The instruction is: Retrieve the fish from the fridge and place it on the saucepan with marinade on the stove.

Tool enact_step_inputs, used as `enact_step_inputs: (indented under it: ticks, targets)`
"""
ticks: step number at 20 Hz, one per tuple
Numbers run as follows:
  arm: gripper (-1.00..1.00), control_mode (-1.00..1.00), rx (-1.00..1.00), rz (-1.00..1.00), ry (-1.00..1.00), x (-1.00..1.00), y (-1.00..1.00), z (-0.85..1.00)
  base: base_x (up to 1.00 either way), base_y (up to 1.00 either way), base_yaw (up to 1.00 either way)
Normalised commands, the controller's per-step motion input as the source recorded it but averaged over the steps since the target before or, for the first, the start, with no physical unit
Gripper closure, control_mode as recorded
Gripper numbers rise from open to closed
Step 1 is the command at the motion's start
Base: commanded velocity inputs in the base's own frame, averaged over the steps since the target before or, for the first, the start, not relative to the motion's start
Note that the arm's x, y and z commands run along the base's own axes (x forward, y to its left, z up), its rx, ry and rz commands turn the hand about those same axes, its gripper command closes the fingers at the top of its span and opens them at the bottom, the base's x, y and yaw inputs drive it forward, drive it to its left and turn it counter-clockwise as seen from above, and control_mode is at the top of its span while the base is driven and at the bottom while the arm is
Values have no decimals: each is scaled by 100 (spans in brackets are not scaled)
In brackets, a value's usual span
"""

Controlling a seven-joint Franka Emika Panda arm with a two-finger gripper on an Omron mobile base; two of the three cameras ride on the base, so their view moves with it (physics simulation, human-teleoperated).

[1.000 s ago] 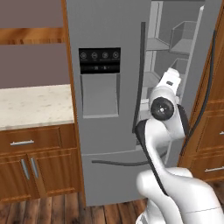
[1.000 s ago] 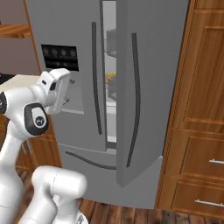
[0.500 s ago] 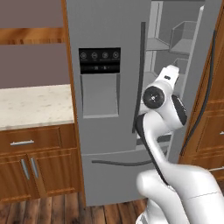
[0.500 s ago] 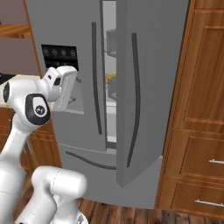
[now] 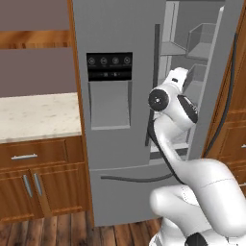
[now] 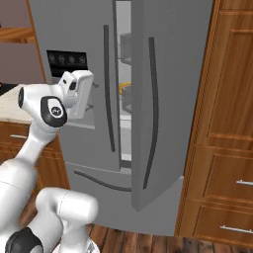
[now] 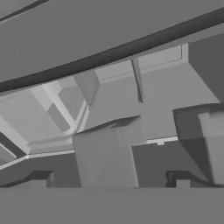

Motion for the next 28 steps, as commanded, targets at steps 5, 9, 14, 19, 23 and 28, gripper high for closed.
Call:
enact_step_inputs:
  ticks: [5, 9, 14, 19, 23, 28]
  targets:
    - [-100, -100, -6, -6, 0, 45, -40, -19, 0, 0, 0]
    - [-100, -100, -5, -9, 0, 40, -47, -9, 0, 0, 0]
    - [-100, -100, -2, -5, 4, 58, -31, -1, 0, 0, 0]
    - [-100, -100, -2, 0, 6, 67, -9, 0, 0, 0, 0]
    - [-100, -100, -3, -6, 4, 18, -18, 0, 0, 0, 0]
    - [-100, -100, 0, -18, 0, -47, -58, -2, 0, 0, 0]
